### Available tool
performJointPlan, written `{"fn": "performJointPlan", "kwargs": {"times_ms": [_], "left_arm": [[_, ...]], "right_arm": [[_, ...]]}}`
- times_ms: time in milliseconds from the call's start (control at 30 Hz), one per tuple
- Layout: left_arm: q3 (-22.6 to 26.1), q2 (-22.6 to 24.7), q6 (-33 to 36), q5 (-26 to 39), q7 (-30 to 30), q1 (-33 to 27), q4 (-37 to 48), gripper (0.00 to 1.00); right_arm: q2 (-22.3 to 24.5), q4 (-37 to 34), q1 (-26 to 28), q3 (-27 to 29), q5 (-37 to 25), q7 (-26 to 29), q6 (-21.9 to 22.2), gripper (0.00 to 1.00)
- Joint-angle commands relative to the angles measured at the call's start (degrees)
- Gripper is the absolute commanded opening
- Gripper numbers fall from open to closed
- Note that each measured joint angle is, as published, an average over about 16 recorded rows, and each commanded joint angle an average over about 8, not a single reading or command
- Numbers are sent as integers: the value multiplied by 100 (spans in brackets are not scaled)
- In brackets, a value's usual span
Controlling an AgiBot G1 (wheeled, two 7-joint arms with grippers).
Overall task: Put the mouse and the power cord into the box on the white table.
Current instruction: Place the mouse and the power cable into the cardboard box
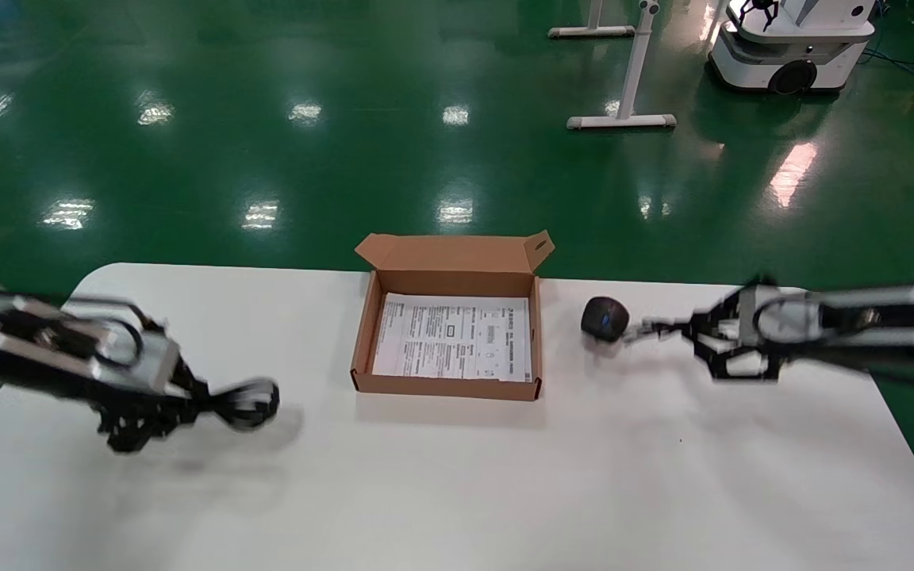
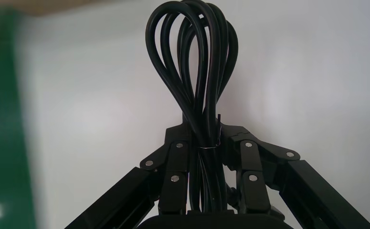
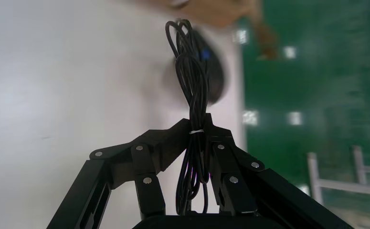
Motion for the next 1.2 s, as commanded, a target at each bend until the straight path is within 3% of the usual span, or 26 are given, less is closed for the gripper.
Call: {"fn": "performJointPlan", "kwargs": {"times_ms": [33,333,600,1200], "left_arm": [[-80,-120,68,-106,-7,-159,-1,0],[-969,-373,-120,-1353,-138,-816,161,0],[-1492,-158,-3,-2139,-36,-865,299,0],[-1518,-81,23,-2186,384,-738,728,0]], "right_arm": [[39,38,155,35,47,70,-44,0],[-434,373,743,343,495,482,107,0],[-1061,615,672,429,656,619,337,0],[-1948,712,-2,187,374,436,812,0]]}}
